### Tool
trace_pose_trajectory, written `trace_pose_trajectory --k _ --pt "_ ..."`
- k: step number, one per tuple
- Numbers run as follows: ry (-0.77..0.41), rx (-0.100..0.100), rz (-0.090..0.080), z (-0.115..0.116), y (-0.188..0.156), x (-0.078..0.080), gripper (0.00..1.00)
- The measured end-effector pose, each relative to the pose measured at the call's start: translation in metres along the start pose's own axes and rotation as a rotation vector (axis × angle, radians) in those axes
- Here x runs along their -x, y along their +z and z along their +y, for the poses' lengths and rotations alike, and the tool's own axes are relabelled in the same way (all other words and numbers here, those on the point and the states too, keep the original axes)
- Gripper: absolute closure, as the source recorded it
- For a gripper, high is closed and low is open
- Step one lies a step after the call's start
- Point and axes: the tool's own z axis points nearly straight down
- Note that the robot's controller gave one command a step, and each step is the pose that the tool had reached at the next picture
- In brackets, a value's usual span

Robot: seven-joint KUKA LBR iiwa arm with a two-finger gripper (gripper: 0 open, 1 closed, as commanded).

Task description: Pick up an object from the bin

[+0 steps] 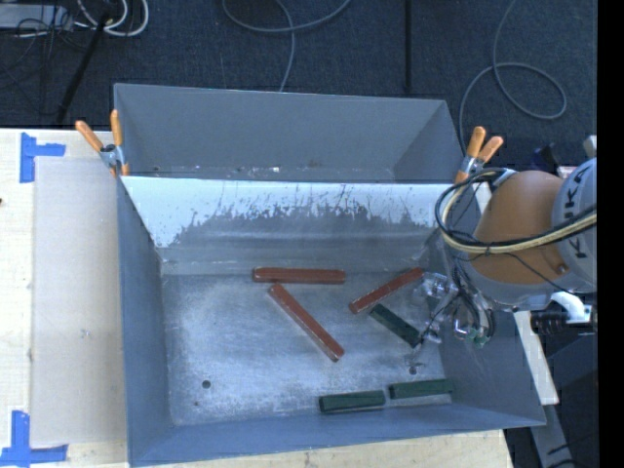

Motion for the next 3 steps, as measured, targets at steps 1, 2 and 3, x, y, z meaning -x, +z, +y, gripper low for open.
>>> trace_pose_trajectory --k 1,2,3 --pt "0.286 -0.001 0.004 -0.0102 0.0342 0.0016 0.00" --pt "0.282 -0.001 0.002 -0.0099 0.0347 0.0014 0.00" --pt "0.281 -0.001 0.000 -0.0098 0.0339 0.0020 1.00"
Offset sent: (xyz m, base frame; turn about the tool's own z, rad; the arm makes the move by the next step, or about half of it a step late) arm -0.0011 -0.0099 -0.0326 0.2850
